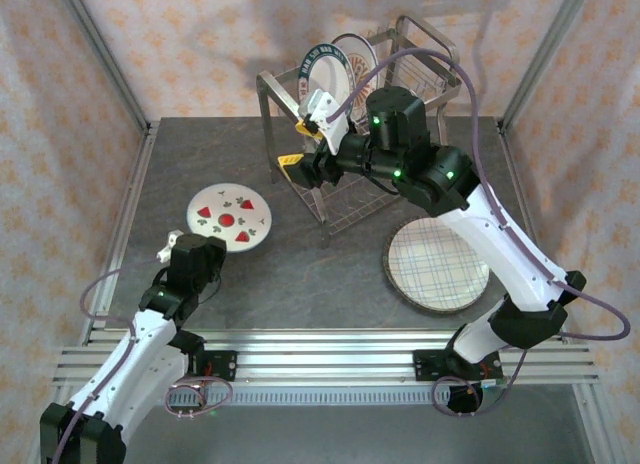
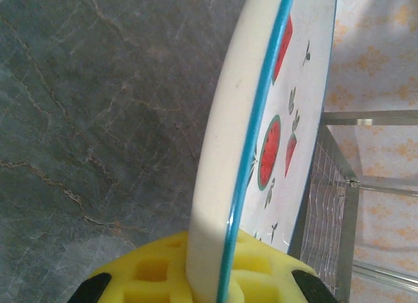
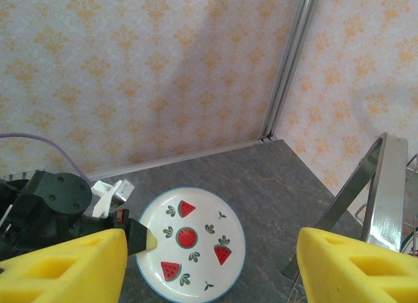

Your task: Unload the plates from the dish rack

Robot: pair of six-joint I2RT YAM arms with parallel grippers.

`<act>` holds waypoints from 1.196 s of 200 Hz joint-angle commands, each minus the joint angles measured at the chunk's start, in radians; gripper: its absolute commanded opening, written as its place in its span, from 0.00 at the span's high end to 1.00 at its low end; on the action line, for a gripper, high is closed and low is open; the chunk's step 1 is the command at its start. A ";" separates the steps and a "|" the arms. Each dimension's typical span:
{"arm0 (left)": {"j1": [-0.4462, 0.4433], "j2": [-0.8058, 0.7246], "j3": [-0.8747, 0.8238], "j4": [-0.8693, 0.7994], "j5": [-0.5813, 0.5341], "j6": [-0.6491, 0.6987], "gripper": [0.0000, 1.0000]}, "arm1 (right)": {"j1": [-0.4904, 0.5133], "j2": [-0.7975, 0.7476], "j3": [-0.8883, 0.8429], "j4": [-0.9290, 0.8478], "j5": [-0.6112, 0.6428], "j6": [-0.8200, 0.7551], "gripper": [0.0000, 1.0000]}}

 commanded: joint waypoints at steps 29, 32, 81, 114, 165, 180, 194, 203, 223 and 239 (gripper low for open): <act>0.025 0.005 -0.065 0.271 0.021 -0.059 1.00 | 0.008 -0.045 -0.034 0.013 0.012 0.022 0.32; 0.025 0.006 -0.069 0.273 0.022 -0.060 1.00 | 0.008 -0.046 -0.035 0.014 0.011 0.023 0.32; 0.043 0.036 -0.117 0.314 0.044 -0.074 1.00 | 0.008 -0.040 -0.029 0.013 0.008 0.027 0.32; 0.061 0.075 -0.132 0.352 0.061 -0.068 1.00 | 0.008 -0.040 -0.029 0.012 0.008 0.031 0.32; 0.080 0.146 -0.153 0.408 0.083 -0.067 1.00 | 0.008 -0.035 -0.024 0.010 0.004 0.034 0.32; 0.086 0.158 -0.162 0.415 0.087 -0.064 1.00 | 0.008 -0.034 -0.023 0.010 0.003 0.034 0.32; 0.090 0.166 -0.172 0.422 0.090 -0.062 1.00 | 0.008 -0.034 -0.020 0.009 0.002 0.034 0.32; 0.092 0.172 -0.182 0.430 0.093 -0.061 1.00 | 0.008 -0.031 -0.020 0.007 0.003 0.033 0.32; 0.093 0.187 -0.202 0.441 0.103 -0.052 1.00 | 0.008 -0.027 -0.009 -0.003 0.006 0.034 0.32; 0.093 0.195 -0.215 0.444 0.107 -0.047 1.00 | 0.008 -0.026 -0.008 -0.007 0.004 0.035 0.32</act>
